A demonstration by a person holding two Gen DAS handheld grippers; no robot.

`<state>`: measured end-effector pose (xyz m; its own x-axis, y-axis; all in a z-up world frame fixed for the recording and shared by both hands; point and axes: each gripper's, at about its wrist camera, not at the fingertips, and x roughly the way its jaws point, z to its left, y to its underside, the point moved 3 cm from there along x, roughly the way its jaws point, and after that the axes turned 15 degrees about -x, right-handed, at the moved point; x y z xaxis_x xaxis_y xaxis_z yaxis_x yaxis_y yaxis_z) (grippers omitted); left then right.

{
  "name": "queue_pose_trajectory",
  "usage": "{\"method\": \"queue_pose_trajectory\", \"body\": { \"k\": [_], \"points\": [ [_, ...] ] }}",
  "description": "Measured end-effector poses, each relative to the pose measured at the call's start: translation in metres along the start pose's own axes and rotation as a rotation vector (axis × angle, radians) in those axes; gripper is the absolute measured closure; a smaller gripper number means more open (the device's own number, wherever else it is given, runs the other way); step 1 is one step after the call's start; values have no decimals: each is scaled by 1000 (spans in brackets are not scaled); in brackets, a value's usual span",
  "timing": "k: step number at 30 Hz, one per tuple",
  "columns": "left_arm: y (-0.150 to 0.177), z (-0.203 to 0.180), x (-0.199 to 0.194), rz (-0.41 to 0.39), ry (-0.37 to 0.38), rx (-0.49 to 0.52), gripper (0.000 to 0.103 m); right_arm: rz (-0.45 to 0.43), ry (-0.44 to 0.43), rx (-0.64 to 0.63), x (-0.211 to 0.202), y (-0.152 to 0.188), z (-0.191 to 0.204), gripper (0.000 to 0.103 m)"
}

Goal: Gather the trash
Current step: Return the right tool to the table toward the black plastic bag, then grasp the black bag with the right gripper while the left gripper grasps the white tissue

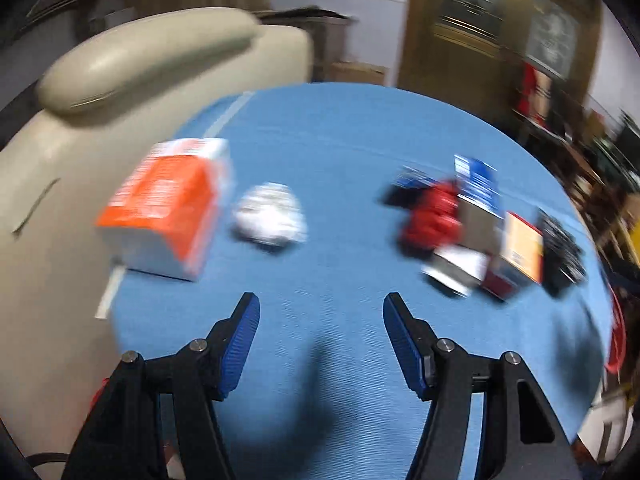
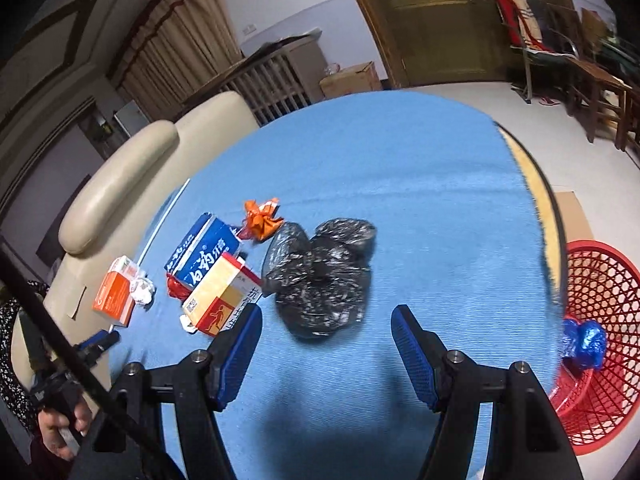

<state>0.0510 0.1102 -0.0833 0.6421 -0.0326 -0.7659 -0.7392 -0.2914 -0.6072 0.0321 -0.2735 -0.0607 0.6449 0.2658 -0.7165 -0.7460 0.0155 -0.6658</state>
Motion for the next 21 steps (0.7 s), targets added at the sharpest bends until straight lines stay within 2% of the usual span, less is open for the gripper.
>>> {"method": "queue_pose_trajectory", "body": {
  "k": [2,6,16,21],
  "points": [
    [-15,19,0,-31,-22,-41,38,18,-4,2,8,0,3,32],
    [-43,32,14,-52,-42,-96,36,40,3,1,19,-3,6,32],
    [-88,11,70,-8,-74,-8,36,81,23,63,51,-18,-13,32],
    [-94,4,91,51,-41,26,36,106,-4,92,78,-24,-16,32]
  ]
}}
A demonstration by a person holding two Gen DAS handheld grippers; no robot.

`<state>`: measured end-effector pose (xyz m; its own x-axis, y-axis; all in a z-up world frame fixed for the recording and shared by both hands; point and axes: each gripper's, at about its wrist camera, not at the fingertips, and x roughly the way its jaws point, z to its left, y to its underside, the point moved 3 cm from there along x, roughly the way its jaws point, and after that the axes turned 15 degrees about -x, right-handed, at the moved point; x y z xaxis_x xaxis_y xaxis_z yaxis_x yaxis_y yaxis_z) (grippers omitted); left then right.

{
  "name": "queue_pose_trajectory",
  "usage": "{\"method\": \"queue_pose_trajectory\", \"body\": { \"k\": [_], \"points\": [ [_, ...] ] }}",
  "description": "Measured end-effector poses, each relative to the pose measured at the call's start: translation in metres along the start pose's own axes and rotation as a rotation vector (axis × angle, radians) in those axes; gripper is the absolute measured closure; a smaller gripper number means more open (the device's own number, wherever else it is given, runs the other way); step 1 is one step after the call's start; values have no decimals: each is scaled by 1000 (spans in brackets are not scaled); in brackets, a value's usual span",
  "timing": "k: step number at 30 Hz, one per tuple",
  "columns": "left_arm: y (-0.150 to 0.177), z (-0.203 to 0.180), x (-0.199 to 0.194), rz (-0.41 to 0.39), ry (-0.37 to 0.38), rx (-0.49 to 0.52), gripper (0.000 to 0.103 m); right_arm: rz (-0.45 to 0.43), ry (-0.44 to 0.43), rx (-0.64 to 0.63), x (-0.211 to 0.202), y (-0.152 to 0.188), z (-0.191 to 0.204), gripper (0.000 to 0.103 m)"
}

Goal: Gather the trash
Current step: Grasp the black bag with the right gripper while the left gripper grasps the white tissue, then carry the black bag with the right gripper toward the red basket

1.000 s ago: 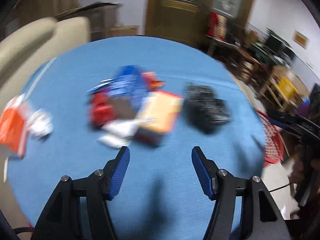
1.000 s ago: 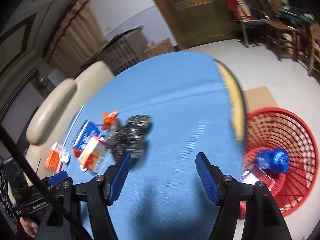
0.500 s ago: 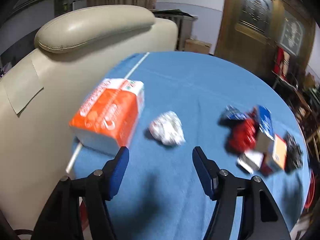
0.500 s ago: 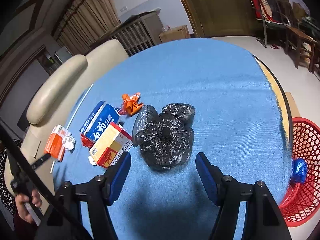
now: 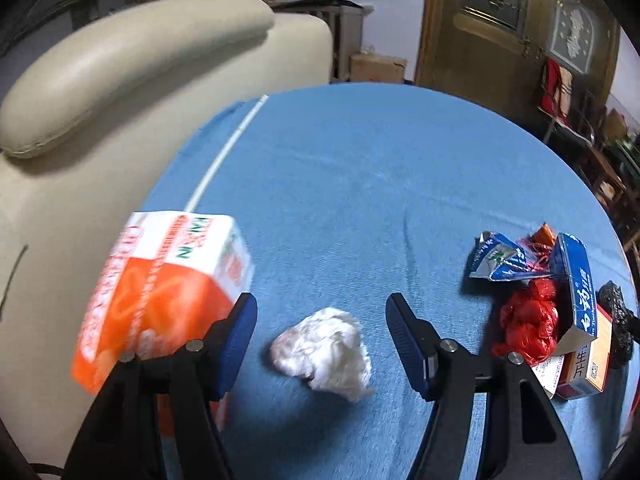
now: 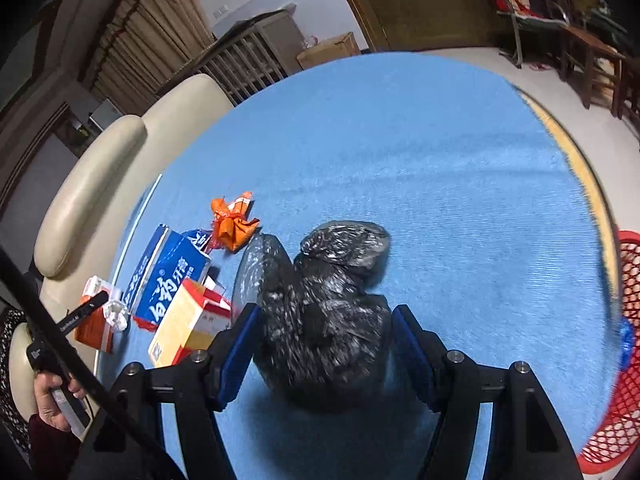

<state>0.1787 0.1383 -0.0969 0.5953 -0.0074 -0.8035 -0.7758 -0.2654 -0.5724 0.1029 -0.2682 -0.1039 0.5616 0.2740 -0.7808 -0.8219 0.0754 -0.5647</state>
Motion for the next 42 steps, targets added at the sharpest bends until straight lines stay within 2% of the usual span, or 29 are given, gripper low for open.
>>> {"method": "queue_pose_trajectory", "body": {
  "k": [2,5,7,8,9,11,14,18,23,30,42],
  "points": [
    [1,1,11,36,3,-5,36,24,-12,-2,12,-2,2,32],
    [6,-10,18,34,-32,82,36,20,-6,-15,23,-4,5,33],
    [11,-15,21,48,-25,105,46,20,-7,-39,27,-5,9,43],
    [12,-15,24,68,-18,100,52,29,-17,-53,29,-5,11,56],
    [12,-15,26,66,-30,96,52,28,-24,-58,30,-3,11,59],
    [12,-12,29,58,-38,89,53,14,-19,-61,28,-1,12,60],
    [11,-9,26,40,-31,78,67,-3,-16,-71,20,4,11,60],
    [17,-12,17,12,-23,94,77,-44,-34,-102,4,10,17,61],
    [33,-13,-7,-28,-17,105,84,-70,-57,-107,-16,21,21,61],
    [47,-9,-29,-33,37,64,85,-78,-68,-104,-35,37,23,61],
    [93,-34,-92,-50,172,116,85,-98,-75,-144,-56,55,36,61]
  ]
}}
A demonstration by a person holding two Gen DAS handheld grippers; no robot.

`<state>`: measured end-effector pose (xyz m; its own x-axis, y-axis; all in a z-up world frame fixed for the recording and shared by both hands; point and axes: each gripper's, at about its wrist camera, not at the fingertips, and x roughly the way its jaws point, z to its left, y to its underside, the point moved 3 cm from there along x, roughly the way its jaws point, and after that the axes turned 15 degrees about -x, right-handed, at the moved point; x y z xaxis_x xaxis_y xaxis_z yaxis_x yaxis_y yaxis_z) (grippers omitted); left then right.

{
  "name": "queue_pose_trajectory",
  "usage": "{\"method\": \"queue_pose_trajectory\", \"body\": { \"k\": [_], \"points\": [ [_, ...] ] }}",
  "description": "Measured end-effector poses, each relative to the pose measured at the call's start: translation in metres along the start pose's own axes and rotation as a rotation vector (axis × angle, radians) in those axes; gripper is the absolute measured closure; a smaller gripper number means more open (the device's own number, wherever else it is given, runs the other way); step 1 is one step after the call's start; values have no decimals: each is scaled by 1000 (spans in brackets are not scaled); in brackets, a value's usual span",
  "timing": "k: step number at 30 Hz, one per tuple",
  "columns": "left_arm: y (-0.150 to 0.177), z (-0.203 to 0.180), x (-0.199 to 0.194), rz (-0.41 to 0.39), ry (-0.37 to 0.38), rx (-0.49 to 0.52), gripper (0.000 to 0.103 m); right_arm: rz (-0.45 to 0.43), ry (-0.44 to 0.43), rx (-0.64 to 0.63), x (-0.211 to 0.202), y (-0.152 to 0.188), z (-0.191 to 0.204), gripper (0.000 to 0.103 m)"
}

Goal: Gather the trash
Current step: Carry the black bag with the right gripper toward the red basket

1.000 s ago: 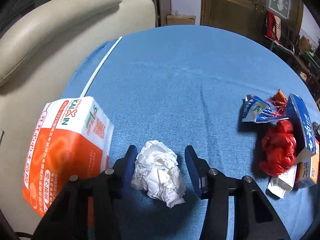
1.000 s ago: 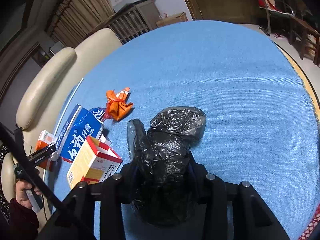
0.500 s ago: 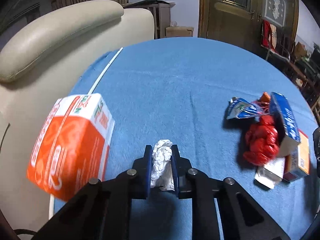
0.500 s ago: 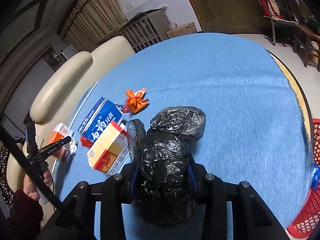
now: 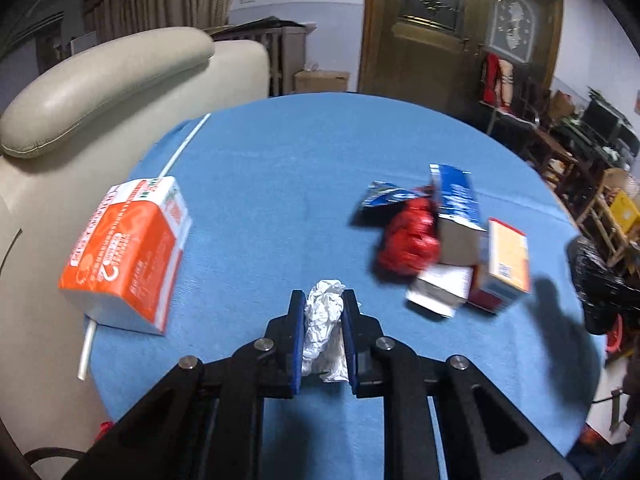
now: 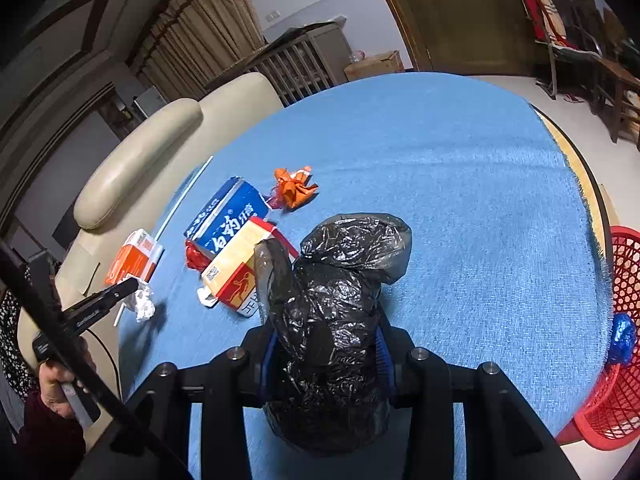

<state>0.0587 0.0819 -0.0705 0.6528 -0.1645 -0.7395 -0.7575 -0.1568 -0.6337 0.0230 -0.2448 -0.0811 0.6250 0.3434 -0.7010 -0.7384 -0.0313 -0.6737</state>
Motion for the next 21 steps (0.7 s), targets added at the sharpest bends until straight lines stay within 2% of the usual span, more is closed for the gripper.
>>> {"method": "queue_pose_trajectory", "body": {
  "k": [7,21],
  "points": [
    [13,-27,-18,9,70,18,85,-14,12,-29,-13,6,4,61],
    [33,-88,-20,58,166,114,85,-18,11,15,-25,21,-15,60]
  ]
}}
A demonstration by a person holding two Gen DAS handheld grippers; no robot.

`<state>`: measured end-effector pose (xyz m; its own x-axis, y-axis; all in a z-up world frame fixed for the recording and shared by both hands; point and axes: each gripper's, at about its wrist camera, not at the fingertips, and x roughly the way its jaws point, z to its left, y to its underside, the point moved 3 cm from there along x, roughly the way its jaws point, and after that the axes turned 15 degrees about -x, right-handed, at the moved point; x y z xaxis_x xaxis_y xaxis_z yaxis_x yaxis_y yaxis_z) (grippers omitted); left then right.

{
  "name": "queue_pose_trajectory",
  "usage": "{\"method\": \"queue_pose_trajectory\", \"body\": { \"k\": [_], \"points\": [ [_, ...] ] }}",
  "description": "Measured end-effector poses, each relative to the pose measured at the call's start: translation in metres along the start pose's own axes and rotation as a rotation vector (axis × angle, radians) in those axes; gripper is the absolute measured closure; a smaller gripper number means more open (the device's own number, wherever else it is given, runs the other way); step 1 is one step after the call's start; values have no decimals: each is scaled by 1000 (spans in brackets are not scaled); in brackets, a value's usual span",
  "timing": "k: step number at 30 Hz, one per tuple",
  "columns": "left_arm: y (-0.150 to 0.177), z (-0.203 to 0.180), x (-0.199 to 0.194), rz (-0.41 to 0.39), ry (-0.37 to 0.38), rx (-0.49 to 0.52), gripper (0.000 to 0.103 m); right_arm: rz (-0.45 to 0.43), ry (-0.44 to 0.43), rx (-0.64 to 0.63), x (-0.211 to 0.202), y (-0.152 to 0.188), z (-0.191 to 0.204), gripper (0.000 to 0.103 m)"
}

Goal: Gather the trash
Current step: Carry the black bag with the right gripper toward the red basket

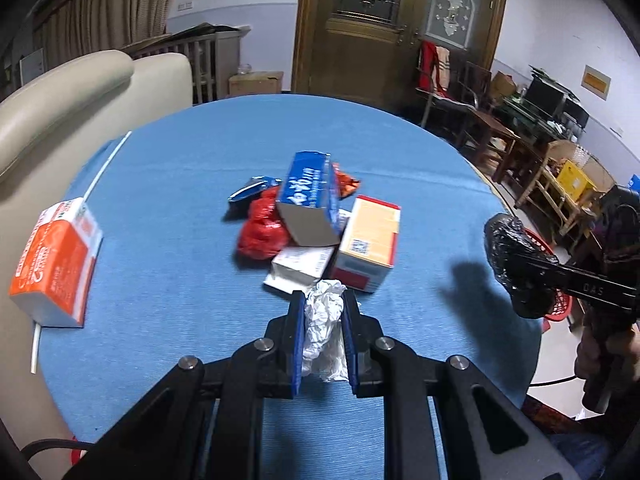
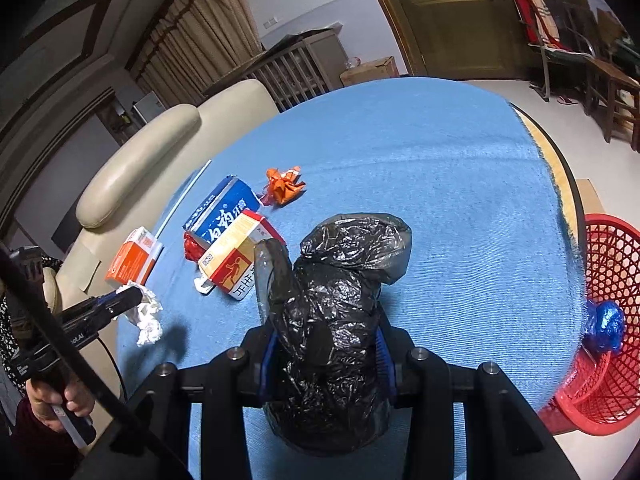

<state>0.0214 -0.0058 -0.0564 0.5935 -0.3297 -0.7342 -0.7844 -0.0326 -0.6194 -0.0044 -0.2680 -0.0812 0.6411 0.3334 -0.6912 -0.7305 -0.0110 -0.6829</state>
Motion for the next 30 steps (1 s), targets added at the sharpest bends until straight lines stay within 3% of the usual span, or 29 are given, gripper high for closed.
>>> {"method": "queue_pose_trajectory", "body": {
  "k": [30],
  "points": [
    [16,-26,20,64,9,45,85,10,-12,49,8,10,-12,59]
  ]
}}
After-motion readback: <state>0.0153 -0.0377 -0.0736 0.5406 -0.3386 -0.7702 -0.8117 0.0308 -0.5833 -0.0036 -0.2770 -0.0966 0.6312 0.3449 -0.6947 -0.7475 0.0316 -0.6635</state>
